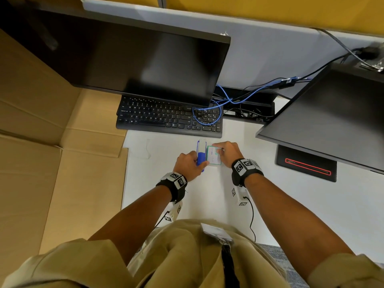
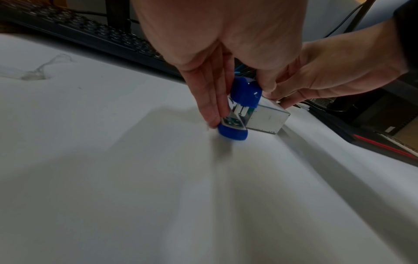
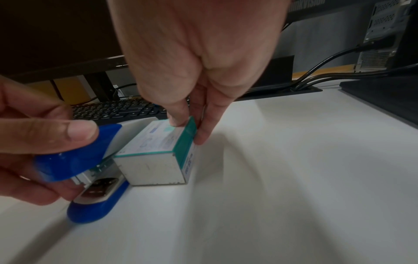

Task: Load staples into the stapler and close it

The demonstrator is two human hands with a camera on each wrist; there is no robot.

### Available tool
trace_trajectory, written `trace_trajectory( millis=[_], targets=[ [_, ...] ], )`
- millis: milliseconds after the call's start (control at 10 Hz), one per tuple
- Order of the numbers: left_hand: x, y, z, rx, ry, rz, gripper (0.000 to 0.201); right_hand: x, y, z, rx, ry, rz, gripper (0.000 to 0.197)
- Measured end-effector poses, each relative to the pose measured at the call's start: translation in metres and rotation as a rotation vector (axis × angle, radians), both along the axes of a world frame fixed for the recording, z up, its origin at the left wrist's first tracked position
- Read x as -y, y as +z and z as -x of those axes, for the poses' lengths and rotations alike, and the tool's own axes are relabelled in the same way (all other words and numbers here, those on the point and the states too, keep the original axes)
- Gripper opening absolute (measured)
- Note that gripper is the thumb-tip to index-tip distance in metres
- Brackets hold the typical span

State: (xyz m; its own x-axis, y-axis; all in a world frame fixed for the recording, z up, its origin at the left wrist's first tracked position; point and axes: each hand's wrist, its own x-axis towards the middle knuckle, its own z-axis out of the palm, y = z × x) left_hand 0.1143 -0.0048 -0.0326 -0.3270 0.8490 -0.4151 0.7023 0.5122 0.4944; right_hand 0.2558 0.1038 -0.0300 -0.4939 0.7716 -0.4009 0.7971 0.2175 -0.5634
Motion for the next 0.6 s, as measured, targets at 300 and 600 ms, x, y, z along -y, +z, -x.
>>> trace_trajectory(
  millis=[300, 600],
  targets=[
    [0.005, 0.0, 0.001, -0.001, -0.026, -0.058, 0.056, 0.002, -0.002, -0.004, 0.022, -0.053, 0.029, 0.036],
    [-0.003, 0.017, 0.016, 0.0, -0.151, -0.187, 0.056, -0.004, 0.013, -0.007, 0.031, -0.036, -0.097, 0.037]
  ],
)
